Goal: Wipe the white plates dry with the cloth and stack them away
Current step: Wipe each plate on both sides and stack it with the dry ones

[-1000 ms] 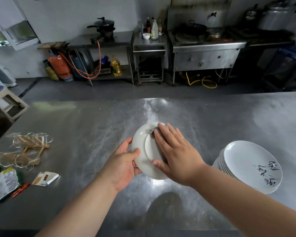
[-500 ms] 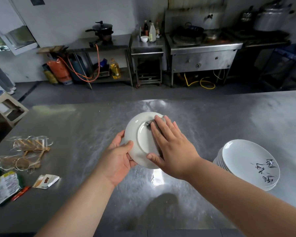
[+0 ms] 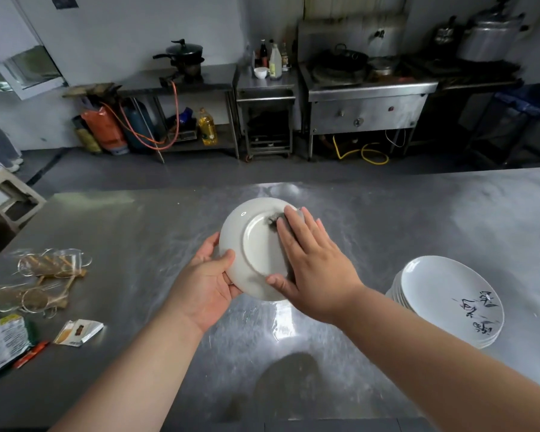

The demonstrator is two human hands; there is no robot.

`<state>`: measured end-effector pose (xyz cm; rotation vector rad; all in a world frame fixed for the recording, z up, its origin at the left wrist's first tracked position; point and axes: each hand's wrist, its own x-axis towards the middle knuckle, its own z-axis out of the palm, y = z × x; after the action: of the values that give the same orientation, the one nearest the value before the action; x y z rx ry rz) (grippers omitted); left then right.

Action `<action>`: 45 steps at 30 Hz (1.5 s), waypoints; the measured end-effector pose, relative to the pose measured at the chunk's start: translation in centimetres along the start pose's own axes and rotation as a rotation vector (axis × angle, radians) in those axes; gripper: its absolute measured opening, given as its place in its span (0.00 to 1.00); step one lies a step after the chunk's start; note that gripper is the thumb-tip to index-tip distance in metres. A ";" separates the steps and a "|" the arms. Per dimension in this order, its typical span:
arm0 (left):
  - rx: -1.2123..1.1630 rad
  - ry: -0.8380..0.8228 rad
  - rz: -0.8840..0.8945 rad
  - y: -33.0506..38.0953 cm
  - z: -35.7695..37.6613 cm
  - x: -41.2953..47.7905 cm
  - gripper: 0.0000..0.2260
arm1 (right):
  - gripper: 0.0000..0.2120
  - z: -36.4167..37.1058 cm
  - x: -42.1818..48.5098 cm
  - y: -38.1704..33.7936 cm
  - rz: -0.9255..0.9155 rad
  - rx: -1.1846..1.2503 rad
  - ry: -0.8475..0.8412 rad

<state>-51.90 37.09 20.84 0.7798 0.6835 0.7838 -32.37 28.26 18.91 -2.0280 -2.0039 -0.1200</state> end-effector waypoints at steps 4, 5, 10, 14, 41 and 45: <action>-0.061 0.072 0.025 0.2 -0.2 0.7 0.19 | 0.47 2.2 -4.8 -2.2 0.030 0.111 0.024; -0.064 0.081 0.015 0.1 -0.3 0.7 0.19 | 0.47 2.6 -5.4 -2.1 0.033 0.123 0.014; -0.035 0.018 -0.027 -0.7 0.0 0.0 0.20 | 0.48 0.8 -1.2 -0.2 0.085 0.157 0.027; -0.031 0.003 -0.015 -0.3 0.4 0.2 0.23 | 0.45 0.6 -1.7 -0.5 0.027 0.204 0.117; 0.253 -0.200 -0.013 0.9 1.3 -0.7 0.24 | 0.35 -3.9 2.6 1.1 -0.206 0.191 0.350; 0.123 -0.129 0.018 1.2 0.9 -0.7 0.23 | 0.37 -1.7 -0.4 2.3 0.116 0.421 0.298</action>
<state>-52.02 36.78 22.40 0.9407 0.6139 0.7057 -29.85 27.49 20.16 -1.7354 -1.5711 0.0226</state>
